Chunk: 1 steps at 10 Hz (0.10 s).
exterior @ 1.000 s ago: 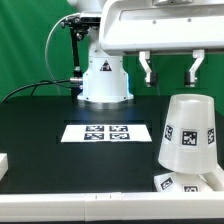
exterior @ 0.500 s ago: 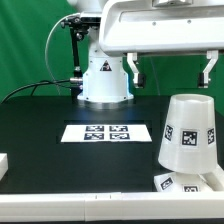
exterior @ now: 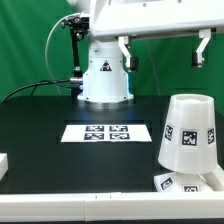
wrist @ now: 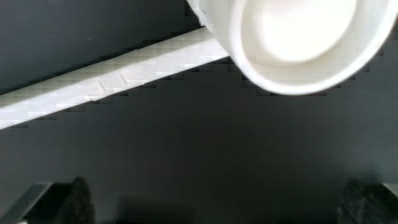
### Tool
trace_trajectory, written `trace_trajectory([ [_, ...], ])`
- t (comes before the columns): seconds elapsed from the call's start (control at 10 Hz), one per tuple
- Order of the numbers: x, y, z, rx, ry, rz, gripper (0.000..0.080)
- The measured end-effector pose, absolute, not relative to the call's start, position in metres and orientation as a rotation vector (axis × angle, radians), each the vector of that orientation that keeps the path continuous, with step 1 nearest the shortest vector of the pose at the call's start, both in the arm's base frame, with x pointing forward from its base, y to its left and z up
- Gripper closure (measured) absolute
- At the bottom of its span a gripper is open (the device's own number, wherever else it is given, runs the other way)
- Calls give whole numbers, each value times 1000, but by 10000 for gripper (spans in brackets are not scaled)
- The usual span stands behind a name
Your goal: Assemble lamp
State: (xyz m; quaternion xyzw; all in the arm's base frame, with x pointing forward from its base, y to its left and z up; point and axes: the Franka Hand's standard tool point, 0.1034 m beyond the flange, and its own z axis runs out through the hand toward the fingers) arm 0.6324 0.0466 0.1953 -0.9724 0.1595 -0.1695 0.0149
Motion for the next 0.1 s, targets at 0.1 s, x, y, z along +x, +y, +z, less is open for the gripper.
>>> trace_trajectory([
  [0.1, 632, 47, 195, -3027, 496, -527, 101],
])
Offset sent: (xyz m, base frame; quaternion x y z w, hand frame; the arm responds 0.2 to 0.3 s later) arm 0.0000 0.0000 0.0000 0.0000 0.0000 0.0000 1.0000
